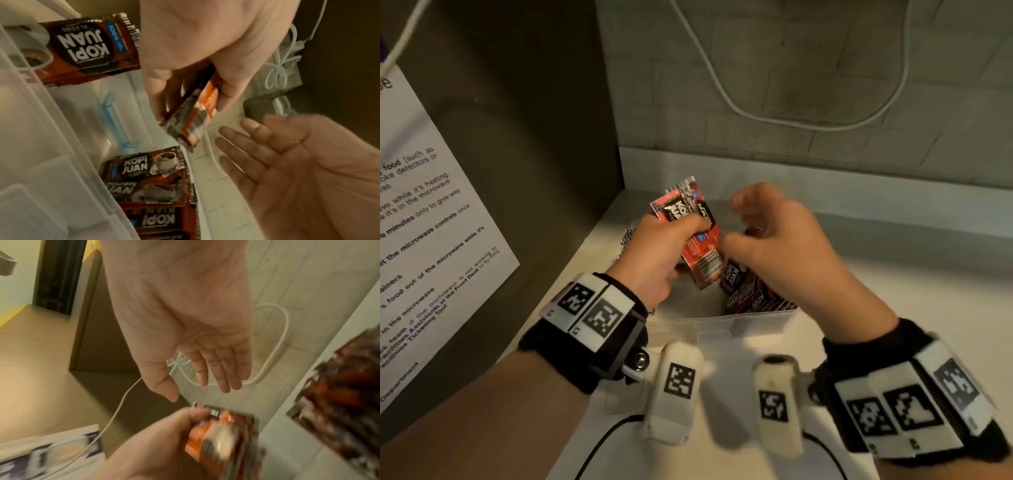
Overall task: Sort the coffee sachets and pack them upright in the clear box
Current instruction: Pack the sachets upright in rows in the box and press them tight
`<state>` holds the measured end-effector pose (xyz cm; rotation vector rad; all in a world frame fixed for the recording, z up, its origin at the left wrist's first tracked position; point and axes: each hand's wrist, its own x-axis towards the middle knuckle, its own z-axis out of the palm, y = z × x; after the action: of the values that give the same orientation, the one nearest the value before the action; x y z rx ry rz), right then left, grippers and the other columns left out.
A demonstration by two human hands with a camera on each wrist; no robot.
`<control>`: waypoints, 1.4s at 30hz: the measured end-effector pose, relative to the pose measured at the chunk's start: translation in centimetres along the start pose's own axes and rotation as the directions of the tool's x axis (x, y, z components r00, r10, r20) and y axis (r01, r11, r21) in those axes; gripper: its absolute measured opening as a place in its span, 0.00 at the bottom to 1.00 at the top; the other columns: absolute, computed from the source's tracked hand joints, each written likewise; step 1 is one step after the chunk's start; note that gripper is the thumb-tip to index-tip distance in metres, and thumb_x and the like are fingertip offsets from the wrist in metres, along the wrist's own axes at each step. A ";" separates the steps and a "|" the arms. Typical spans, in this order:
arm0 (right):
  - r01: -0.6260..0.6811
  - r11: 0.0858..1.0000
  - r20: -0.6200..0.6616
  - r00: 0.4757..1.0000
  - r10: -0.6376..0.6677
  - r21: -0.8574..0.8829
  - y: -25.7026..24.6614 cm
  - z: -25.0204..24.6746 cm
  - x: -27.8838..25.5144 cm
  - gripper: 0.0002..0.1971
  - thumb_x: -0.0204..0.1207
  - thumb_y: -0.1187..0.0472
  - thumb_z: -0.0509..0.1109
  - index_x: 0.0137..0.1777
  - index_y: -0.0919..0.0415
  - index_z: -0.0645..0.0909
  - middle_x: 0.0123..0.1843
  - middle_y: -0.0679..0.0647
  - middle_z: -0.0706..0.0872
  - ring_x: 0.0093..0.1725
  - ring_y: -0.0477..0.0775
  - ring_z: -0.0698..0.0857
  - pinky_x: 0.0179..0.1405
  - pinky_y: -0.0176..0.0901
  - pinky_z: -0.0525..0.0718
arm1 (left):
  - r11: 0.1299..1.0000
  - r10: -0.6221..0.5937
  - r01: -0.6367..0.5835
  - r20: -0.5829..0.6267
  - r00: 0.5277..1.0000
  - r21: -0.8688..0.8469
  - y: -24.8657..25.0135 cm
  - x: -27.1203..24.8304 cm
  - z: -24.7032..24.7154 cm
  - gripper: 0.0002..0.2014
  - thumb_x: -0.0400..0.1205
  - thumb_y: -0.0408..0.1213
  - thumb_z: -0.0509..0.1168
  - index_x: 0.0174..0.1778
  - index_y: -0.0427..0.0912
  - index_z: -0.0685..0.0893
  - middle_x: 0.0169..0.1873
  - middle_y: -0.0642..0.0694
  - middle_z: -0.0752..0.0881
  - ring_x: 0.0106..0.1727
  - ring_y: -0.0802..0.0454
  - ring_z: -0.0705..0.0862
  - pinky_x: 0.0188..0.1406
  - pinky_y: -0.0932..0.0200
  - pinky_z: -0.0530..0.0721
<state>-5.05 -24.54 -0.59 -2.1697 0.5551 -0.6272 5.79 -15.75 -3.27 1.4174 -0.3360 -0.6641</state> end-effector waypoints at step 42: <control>-0.033 0.999 0.477 0.878 0.040 -0.023 0.0 5.3 -0.6 0.20 0.71 0.35 0.52 0.60 0.38 0.73 0.62 0.49 0.76 0.67 0.56 0.70 0.66 0.53 0.65 | 0.943 -0.021 0.093 0.220 0.975 -0.319 -1.3 -2.1 -2.8 0.17 0.87 0.41 0.51 0.59 0.45 0.85 0.52 0.49 0.91 0.47 0.53 0.90 0.37 0.58 0.88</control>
<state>-2.33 -21.16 -3.69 -2.2127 0.3292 -0.0492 5.50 -12.24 -4.55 1.0424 -0.3363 -0.8813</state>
